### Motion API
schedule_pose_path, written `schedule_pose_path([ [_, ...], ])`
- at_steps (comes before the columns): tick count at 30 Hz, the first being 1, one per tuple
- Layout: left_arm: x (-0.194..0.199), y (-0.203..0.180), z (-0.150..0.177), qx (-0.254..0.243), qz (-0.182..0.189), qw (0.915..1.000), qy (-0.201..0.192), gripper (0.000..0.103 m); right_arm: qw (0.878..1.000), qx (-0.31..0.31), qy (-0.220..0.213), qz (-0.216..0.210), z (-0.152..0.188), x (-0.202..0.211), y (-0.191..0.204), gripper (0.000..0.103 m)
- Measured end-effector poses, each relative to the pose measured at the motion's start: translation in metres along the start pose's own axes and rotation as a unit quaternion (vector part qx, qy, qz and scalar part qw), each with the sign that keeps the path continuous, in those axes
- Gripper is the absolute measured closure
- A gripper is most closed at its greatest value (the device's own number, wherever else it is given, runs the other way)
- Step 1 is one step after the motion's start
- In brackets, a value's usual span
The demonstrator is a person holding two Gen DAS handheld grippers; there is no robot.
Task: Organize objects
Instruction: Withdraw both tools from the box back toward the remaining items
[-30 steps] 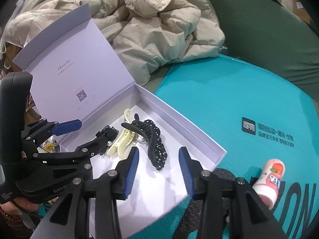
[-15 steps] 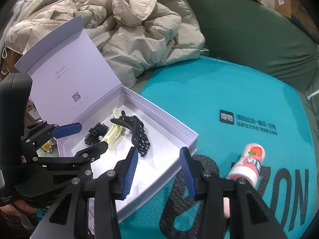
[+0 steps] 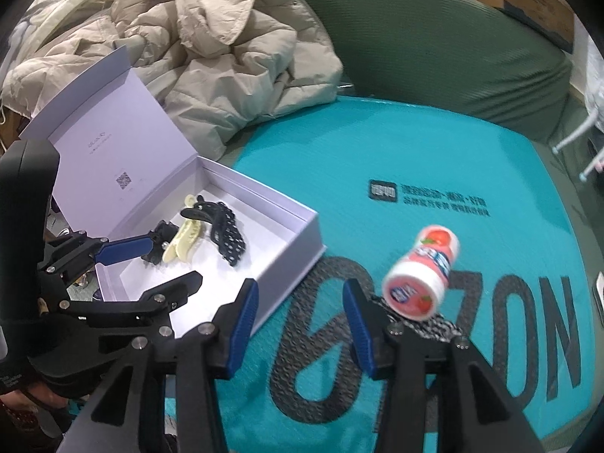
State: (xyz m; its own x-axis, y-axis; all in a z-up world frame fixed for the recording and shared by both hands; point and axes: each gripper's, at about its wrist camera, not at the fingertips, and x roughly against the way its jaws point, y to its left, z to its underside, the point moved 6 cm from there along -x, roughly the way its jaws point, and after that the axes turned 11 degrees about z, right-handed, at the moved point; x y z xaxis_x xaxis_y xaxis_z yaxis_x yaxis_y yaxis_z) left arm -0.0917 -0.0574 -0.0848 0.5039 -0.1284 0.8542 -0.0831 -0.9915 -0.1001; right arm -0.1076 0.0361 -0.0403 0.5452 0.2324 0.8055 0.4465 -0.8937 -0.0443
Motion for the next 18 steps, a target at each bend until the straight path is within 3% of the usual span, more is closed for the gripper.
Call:
schedule_pose_path([
  [18, -0.016, -0.066, -0.003, -0.063, 0.041, 0.9971, 0.016, 0.042, 0.998, -0.053, 0.015, 0.04, 0.036, 0.012, -0.058, 0.056],
])
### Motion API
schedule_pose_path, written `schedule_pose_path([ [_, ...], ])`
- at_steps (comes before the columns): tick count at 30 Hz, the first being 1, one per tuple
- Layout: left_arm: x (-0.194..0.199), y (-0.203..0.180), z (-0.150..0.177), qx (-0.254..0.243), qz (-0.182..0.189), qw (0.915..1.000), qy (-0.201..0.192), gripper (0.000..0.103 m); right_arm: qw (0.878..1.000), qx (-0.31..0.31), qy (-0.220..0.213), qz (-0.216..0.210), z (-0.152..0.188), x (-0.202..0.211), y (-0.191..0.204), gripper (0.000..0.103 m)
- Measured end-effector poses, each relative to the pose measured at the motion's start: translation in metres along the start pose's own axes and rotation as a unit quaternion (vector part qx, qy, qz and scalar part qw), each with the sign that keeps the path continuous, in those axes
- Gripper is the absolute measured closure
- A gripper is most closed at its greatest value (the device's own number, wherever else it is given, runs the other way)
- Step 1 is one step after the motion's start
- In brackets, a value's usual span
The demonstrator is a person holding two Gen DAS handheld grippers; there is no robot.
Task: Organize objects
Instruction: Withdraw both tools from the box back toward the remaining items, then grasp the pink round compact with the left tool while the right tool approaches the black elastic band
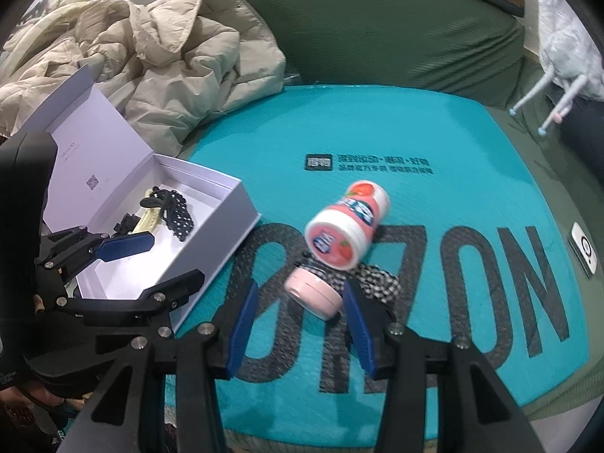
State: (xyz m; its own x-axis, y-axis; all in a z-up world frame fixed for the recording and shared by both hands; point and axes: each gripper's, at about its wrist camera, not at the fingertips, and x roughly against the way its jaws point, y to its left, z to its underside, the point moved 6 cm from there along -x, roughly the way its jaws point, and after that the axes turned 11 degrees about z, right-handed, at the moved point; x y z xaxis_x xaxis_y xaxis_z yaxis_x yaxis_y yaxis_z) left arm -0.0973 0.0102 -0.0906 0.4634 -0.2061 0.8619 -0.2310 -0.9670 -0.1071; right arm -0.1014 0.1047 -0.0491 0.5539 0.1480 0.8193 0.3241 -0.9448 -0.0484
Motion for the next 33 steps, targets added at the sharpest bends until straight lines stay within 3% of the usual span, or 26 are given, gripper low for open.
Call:
schedule_pose_path([
  [17, -0.016, -0.046, -0.006, -0.038, 0.026, 0.9989, 0.012, 0.042, 0.999, -0.044, 0.013, 0.021, 0.027, 0.001, -0.045, 0.051],
  [33, -0.051, -0.054, -0.004, -0.038, 0.047, 0.9969, 0.051, 0.043, 0.997, -0.06, 0.052, 0.022, 0.046, -0.026, -0.065, 0.049],
])
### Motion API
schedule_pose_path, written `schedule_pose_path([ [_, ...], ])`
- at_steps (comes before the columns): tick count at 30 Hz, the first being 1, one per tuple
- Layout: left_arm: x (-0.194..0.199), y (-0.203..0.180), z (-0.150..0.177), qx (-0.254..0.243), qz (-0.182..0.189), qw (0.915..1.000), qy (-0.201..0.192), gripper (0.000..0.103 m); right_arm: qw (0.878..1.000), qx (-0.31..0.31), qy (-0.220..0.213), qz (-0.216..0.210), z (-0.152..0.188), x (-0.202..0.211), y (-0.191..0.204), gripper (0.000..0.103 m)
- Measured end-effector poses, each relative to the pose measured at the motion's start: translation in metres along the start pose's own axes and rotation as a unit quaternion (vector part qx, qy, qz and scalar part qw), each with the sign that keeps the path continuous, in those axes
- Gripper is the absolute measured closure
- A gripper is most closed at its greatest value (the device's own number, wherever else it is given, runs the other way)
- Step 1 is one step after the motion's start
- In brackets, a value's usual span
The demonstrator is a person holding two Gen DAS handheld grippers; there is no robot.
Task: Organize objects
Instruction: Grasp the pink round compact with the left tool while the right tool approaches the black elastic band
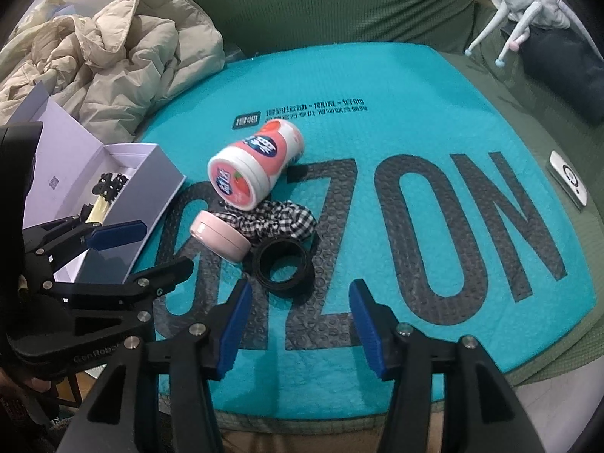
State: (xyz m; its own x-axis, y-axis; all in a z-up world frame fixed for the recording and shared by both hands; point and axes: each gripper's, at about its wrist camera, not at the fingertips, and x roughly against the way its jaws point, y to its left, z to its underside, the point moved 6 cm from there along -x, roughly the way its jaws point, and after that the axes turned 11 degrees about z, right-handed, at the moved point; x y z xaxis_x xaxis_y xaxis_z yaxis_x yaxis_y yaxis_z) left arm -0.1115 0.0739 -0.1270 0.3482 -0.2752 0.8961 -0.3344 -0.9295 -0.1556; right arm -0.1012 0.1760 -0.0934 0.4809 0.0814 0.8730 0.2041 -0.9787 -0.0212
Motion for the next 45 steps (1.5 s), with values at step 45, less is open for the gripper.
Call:
schedule_pose_path([
  [45, -0.057, -0.004, -0.024, 0.006, 0.075, 0.9967, 0.031, 0.044, 0.999, -0.037, 0.008, -0.014, -0.002, -0.043, -0.038, 0.058],
])
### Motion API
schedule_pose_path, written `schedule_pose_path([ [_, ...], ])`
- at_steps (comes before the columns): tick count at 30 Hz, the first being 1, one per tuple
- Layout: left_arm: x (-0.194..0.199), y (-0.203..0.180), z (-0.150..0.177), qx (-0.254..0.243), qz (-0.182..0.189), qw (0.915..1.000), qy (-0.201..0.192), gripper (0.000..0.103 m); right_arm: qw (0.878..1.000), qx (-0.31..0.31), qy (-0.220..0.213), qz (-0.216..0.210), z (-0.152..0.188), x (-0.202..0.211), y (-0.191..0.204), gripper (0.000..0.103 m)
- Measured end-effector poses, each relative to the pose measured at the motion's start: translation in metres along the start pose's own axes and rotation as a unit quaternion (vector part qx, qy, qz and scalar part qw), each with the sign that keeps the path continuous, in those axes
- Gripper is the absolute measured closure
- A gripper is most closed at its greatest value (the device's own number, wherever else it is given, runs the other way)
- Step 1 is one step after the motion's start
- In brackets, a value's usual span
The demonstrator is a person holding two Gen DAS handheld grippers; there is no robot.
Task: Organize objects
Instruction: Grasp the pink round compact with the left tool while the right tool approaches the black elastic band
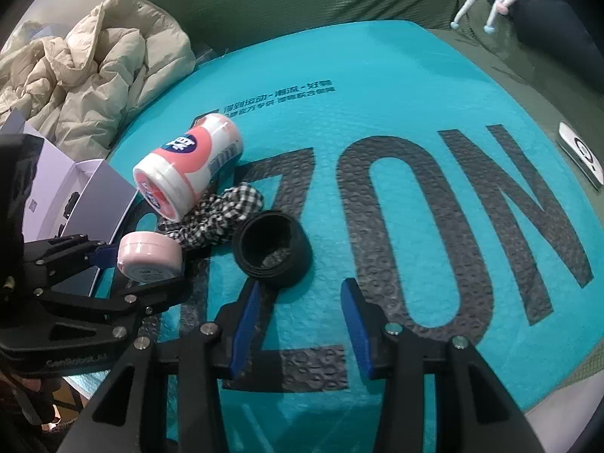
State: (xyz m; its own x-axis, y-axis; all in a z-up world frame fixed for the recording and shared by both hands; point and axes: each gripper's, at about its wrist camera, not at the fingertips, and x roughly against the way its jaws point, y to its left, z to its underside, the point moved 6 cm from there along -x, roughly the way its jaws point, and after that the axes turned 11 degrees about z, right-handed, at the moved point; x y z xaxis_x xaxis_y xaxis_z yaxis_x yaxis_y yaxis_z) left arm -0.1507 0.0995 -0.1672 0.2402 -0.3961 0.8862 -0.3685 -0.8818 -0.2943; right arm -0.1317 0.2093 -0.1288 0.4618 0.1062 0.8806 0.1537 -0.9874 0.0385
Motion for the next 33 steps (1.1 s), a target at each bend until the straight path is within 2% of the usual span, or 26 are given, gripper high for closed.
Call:
schedule_pose_path([
  [4, 0.002, -0.004, 0.001, 0.001, 0.003, 0.9999, -0.014, 0.044, 1.0, -0.004, -0.005, -0.01, 0.0, 0.001, -0.003, 0.058],
  [6, 0.004, -0.006, 0.0, 0.002, 0.006, 0.9998, -0.021, 0.053, 1.0, -0.004, -0.005, -0.019, -0.002, 0.0, 0.0, 0.058],
  [9, 0.006, -0.004, 0.001, 0.002, 0.004, 0.9997, -0.023, 0.061, 0.999, 0.0, -0.008, -0.033, -0.006, -0.003, 0.006, 0.058],
  [20, 0.012, -0.001, 0.007, 0.016, 0.005, 0.9998, -0.014, 0.067, 0.999, 0.024, -0.027, -0.029, -0.027, -0.017, 0.023, 0.055],
  [27, 0.015, -0.002, 0.017, 0.014, -0.002, 0.9998, -0.011, 0.078, 0.999, 0.029, -0.03, -0.022, -0.016, -0.009, 0.024, 0.058],
  [33, 0.017, -0.008, 0.025, 0.009, 0.001, 0.9999, -0.011, 0.082, 0.999, 0.009, -0.028, -0.022, 0.0, 0.001, 0.02, 0.059],
])
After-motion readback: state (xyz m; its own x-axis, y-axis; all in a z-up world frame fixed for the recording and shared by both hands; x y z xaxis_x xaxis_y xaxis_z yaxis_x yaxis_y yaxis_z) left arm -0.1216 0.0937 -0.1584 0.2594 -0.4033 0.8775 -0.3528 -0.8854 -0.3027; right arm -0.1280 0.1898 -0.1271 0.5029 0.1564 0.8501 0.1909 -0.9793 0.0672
